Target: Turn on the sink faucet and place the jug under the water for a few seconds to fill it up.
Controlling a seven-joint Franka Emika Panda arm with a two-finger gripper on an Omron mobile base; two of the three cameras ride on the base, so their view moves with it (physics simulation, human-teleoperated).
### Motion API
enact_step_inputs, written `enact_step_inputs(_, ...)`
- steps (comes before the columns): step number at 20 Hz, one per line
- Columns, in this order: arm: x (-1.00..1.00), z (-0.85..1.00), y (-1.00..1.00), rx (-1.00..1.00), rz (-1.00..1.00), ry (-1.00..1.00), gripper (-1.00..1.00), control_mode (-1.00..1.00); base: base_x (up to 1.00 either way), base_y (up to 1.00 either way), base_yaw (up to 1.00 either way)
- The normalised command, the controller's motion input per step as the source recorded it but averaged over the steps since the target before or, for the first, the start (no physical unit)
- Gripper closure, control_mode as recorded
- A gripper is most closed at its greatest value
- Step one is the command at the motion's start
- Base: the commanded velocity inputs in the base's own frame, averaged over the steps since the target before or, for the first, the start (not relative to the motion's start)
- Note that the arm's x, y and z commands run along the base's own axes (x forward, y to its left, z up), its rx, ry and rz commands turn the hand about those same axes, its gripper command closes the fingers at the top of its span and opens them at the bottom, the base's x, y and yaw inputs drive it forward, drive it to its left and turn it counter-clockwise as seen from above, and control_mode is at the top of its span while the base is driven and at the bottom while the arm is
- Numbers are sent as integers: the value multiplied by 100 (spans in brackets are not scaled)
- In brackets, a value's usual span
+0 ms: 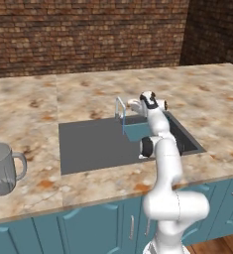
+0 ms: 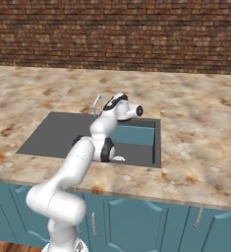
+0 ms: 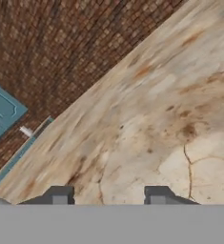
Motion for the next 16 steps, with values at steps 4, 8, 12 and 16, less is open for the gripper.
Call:
enact_step_inputs(4, -78, 42, -51, 10, -13, -1, -100, -100, 0, 0, 0)
enact_step_inputs(8, -100, 25, -7, 11, -13, -2, -100, -100, 0, 0, 0)
enact_step_inputs(12, -100, 3, 3, 18, -22, 7, -100, -100, 0, 0, 0)
enact_step_inputs(16, -100, 50, 24, 2, -12, -21, -100, -100, 0, 0, 0)
